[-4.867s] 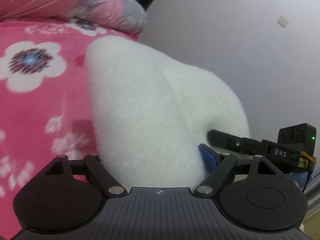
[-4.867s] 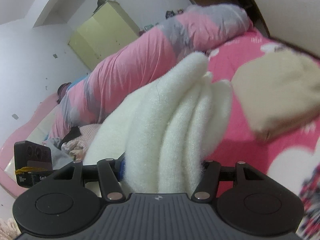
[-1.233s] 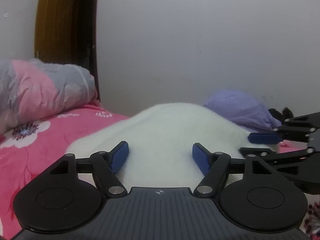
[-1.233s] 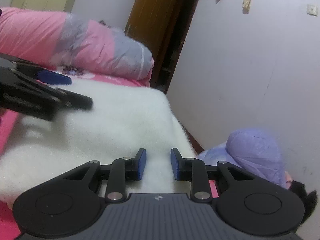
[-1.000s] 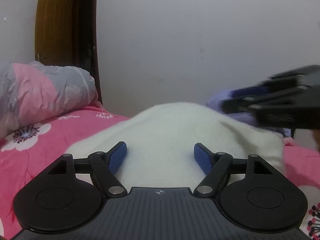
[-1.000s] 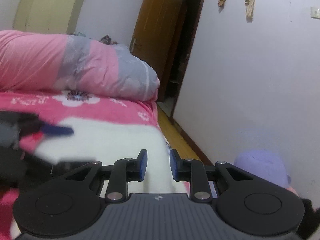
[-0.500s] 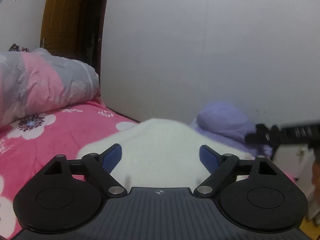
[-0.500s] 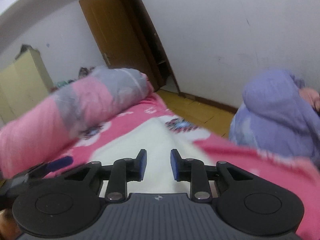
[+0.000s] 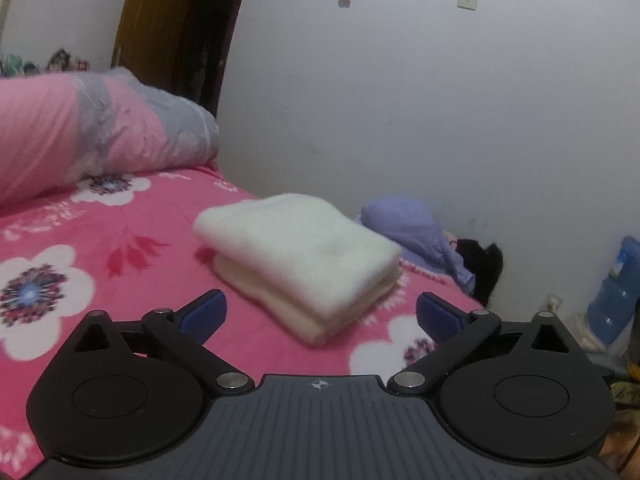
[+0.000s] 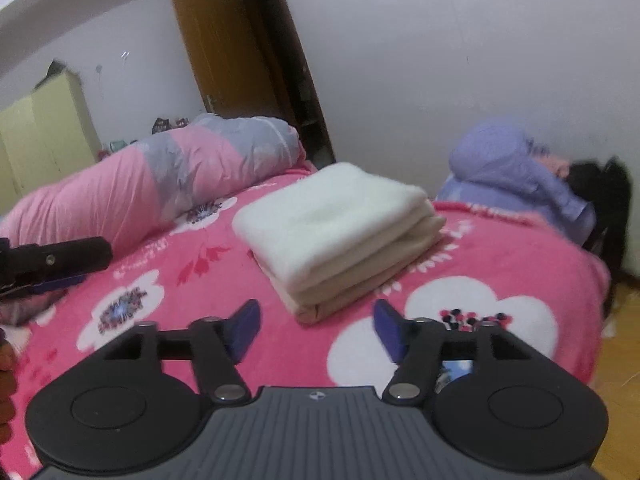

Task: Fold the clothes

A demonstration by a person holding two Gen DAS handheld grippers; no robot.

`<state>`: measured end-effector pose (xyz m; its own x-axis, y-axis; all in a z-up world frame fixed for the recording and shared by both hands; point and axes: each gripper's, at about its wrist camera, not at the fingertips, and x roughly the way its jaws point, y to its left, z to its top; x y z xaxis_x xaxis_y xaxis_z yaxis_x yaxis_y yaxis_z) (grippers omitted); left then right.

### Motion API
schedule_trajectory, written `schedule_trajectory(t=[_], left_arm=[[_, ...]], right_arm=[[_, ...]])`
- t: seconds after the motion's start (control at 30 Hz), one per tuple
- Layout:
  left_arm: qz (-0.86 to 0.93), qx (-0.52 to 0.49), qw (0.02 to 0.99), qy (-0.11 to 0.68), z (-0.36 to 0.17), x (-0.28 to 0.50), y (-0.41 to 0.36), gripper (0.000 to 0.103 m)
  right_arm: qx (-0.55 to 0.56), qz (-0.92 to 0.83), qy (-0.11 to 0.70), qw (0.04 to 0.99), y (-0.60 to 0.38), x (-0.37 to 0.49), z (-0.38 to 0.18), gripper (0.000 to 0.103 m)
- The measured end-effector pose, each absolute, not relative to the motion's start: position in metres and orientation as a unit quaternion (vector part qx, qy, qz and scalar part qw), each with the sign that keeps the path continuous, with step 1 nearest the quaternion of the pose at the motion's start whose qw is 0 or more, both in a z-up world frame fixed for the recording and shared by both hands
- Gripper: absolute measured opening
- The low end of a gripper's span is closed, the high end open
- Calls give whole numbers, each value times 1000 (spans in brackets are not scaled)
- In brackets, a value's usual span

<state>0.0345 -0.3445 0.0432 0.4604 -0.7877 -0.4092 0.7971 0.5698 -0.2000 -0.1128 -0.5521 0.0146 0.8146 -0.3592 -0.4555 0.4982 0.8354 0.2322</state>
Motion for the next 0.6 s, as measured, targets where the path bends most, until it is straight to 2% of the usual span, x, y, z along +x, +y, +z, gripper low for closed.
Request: schedule_trajectory(t=[0.17,0.43,0.6], left_arm=[[-448,-15,860,243,40,7,-313,103],[-454,16,852,259,39,-27,-279,103],[-461,25,847,262,38,-47,-252,103]], right_arm=[[126,-255,193,939,-503,-136,22,95],[97,-297,202,928,-442,-167,25,102],[100,-312,197,924,-412,-178,31,103]])
